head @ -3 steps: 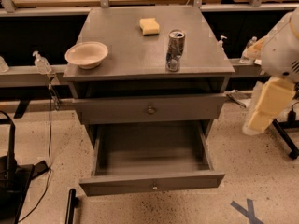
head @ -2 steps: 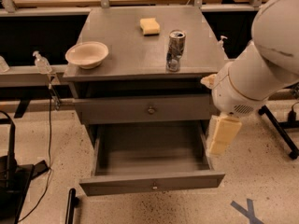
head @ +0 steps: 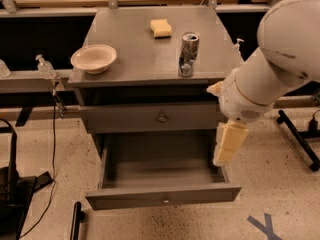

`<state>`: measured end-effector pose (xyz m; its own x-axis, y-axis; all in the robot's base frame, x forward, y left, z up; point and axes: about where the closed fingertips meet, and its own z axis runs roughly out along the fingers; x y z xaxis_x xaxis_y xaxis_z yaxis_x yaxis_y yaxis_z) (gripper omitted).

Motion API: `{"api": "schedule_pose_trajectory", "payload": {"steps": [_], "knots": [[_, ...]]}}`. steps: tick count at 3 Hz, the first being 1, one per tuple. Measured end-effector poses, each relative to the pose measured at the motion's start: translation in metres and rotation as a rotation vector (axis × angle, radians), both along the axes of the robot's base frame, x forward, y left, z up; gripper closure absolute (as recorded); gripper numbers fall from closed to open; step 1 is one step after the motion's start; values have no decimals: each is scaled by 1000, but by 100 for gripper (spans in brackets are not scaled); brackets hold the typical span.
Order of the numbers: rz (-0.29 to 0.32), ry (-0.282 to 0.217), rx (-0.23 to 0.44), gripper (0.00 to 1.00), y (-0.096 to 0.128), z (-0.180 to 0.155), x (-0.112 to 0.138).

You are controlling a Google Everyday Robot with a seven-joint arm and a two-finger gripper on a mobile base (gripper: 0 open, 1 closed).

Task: Close middle drawer

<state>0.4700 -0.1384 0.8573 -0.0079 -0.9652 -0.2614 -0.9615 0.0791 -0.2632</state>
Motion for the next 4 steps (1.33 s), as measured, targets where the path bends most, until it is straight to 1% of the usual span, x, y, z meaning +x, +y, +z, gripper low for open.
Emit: {"api": "schedule_pose_trajectory", "payload": {"steps": [1,2,3,4], "knots": [[6,110,104,0,30,-62,16],[-60,224,266,0,64,-156,22],[-113,246,376,0,84,-219,21],[-136,200,400,0,88,-223,36]]}}
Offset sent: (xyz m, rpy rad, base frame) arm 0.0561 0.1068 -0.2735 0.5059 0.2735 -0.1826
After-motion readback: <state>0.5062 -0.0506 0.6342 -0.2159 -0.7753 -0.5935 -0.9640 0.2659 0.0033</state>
